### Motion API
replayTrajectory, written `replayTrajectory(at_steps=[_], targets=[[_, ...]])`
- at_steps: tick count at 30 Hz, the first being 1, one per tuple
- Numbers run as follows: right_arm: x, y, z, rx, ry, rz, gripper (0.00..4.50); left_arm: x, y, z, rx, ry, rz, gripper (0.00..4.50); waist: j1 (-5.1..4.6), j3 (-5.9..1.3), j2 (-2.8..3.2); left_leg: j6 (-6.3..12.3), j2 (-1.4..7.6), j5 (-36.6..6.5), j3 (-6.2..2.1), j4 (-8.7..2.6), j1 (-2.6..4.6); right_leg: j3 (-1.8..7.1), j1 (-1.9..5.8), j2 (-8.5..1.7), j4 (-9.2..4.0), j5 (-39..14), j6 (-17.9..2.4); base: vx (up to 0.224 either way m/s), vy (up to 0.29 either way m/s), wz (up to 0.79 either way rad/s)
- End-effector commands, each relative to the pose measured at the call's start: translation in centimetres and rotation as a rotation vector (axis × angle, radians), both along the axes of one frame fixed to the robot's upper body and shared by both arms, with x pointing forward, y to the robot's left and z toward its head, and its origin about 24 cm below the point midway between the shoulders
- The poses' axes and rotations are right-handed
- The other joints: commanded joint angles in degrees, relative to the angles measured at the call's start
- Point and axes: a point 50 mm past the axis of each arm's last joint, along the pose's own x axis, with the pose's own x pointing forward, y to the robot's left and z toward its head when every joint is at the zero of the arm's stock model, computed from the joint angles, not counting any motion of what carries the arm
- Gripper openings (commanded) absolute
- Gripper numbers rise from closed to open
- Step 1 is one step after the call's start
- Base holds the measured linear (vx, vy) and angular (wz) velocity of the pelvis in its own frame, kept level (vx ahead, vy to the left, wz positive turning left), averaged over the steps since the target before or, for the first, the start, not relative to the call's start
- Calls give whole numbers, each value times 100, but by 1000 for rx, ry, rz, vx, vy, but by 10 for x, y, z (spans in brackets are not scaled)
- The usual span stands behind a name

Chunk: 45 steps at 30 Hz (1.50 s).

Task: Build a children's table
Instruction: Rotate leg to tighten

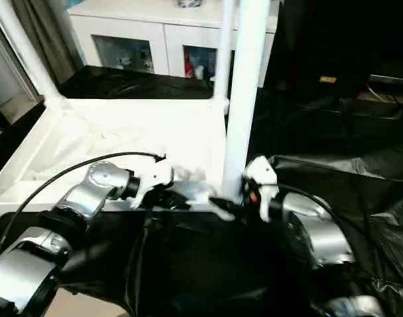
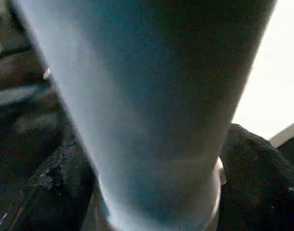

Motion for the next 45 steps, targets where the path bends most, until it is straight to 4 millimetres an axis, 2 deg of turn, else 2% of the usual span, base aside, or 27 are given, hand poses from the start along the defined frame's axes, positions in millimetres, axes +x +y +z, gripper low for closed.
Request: replayTrajectory(at_steps=[1, 4, 6, 12, 15, 17, 20, 22, 23, 24, 25, 26, 28, 30, 31, 33, 34, 36, 37, 38, 39, 41, 42, 43, 45], targets=[[-3, 2, 3, -9, 5, 51, 387, -3, 2, 0, -27, 33, -19, 0, 15, -309, -124, 510, 208, -1290, -64, -318, 114, 139, 270, -277, -375, -856, -1445, 0, 0, 0], [-2, 2, 4, -6, 12, 56, 360, -3, 3, 1, -32, 32, -22, 0, 11, -299, -133, 399, 210, -1393, -69, -334, 117, 152, 257, -286, -399, -1165, -1367, 0, 0, 0], [-1, 3, 5, 7, 9, 51, 348, -4, 4, 1, -38, 36, -24, 0, 8, -308, -141, 374, 211, -1321, -73, -334, 116, 152, 259, -274, -382, -1039, -1372, 0, 0, 0], [-7, 10, 0, 40, 46, 77, 306, -5, 4, 1, -59, 49, -14, 0, 19, -324, -158, 516, 198, -1058, -60, -295, 103, 146, 271, -271, -338, -643, -1459, 0, 0, 0], [-10, 14, -9, 43, 74, 49, 282, -6, 2, -1, -70, 51, 0, 0, 23, -318, -160, 508, 200, -1098, -60, -299, 107, 148, 264, -275, -355, -786, -1416, 0, 0, 0], [-8, 15, -13, 27, 65, 0, 282, -4, 0, -2, -72, 32, 30, 0, 24, -312, -158, 477, 196, -1130, -62, -307, 103, 146, 261, -277, -362, -880, -1394, 0, 0, 0], [4, 17, -29, -37, 36, -208, 276, 7, -6, -6, -41, -33, 192, 0, -40, -287, -156, 275, 182, -1396, -75, -343, 117, 147, 230, -280, -414, -1335, -1279, 0, 0, 0], [7, 17, -33, -44, 36, -269, 275, 10, -7, -8, -23, -42, 230, 0, -127, -257, -159, 48, 162, -1806, -107, -393, 151, 141, 216, -287, -500, -2137, -1064, 0, 0, 0], [16, 22, -41, -32, 64, -445, 275, 15, -17, -11, -10, -65, 319, 0, -122, -254, -163, 30, 162, -1868, -119, -399, 158, 140, 218, -284, -514, -2246, -1007, 0, 0, 0], [19, 24, -44, -28, 75, -507, 275, 17, -22, -11, -10, -73, 349, 0, -166, -242, -131, -55, 166, -2070, -116, -412, 194, 159, 148, -283, -534, -2400, -1000, 0, 0, 0], [19, 24, -44, -28, 75, -507, 274, 17, -22, -11, -10, -73, 349, 0, -192, -216, -154, -129, 138, -2245, -141, -431, 200, 135, 171, -278, -568, -2741, -884, 0, 0, 0], [22, 26, -46, -19, 91, -565, 274, 18, -27, -11, -12, -75, 372, 0, -192, -231, -165, -118, 137, -2251, -151, -432, 204, 134, 191, -291, -587, -2805, -827, 0, 0, 0], [28, 31, -47, -3, 121, -676, 274, 19, -39, -10, -21, -71, 408, 0, -206, -219, -107, -91, 147, -2384, -141, -435, 240, 159, 123, -285, -617, -2813, -812, 0, 0, 0], [34, 42, -47, 13, 125, -725, 274, 20, -52, -8, -28, -70, 439, 0, -254, -201, -117, -168, 130, -2700, -170, -446, 291, 122, 115, -284, -682, -3197, -697, 0, 0, 0], [36, 49, -45, 21, 113, -723, 274, 20, -58, -7, -31, -80, 439, 0, -252, -208, -114, -161, 135, -2721, -172, -446, 314, 121, 108, -286, -697, -3186, -683, 0, 0, 0], [38, 72, -36, 94, 92, -611, 274, 18, -68, -6, -35, -104, 390, 0, -274, -218, -120, -135, 128, -2715, -183, -468, 297, 108, 143, -278, -705, -3053, -677, 0, 0, 0], [38, 73, -35, 101, 86, -593, 309, 17, -69, -6, -36, -103, 382, 0, -261, -219, -124, -94, 135, -2672, -182, -477, 274, 120, 149, -284, -708, -2947, -671, 0, 0, 0], [37, 77, -28, 124, 56, -520, 346, 16, -68, -6, -41, -97, 347, 0, -261, -220, -131, -52, 139, -2640, -177, -487, 255, 131, 160, -281, -691, -2803, -705, 0, 0, 0], [36, 77, -24, 130, 35, -457, 346, 14, -65, -6, -43, -90, 316, 0, -251, -228, -139, -11, 138, -2584, -170, -483, 245, 138, 173, -287, -681, -2716, -731, 0, 0, 0], [33, 76, -21, 131, 19, -404, 369, 13, -62, -6, -49, -84, 291, 0, -237, -234, -126, 12, 139, -2535, -171, -481, 233, 142, 189, -292, -669, -2646, -747, 0, 0, 0], [32, 76, -19, 130, 11, -373, 381, 12, -61, -5, -52, -80, 276, 0, -225, -241, -142, 89, 152, -2292, -161, -487, 183, 155, 232, -294, -635, -2324, -809, 0, 0, 0], [31, 74, -17, 129, -1, -336, 381, 11, -58, -5, -58, -69, 256, 0, -222, -248, -142, 117, 154, -2172, -145, -474, 189, 163, 223, -295, -614, -2159, -889, 0, 0, 0], [29, 70, -15, 129, -4, -312, 381, 10, -56, -6, -60, -59, 239, 0, -210, -253, -144, 150, 159, -2076, -139, -464, 187, 162, 242, -303, -596, -2057, -970, 0, 0, 0], [28, 65, -13, 128, -10, -279, 381, 7, -53, -5, -65, -55, 198, 0, -209, -255, -142, 187, 172, -1969, -142, -466, 167, 158, 271, -302, -576, -1915, -1035, 0, 0, 0], [24, 53, -8, 120, -25, -217, 381, 2, -43, -6, -63, -50, 109, 0, -203, -268, -146, 254, 176, -1851, -116, -442, 167, 164, 270, -290, -551, -1668, -1121, 0, 0, 0]])
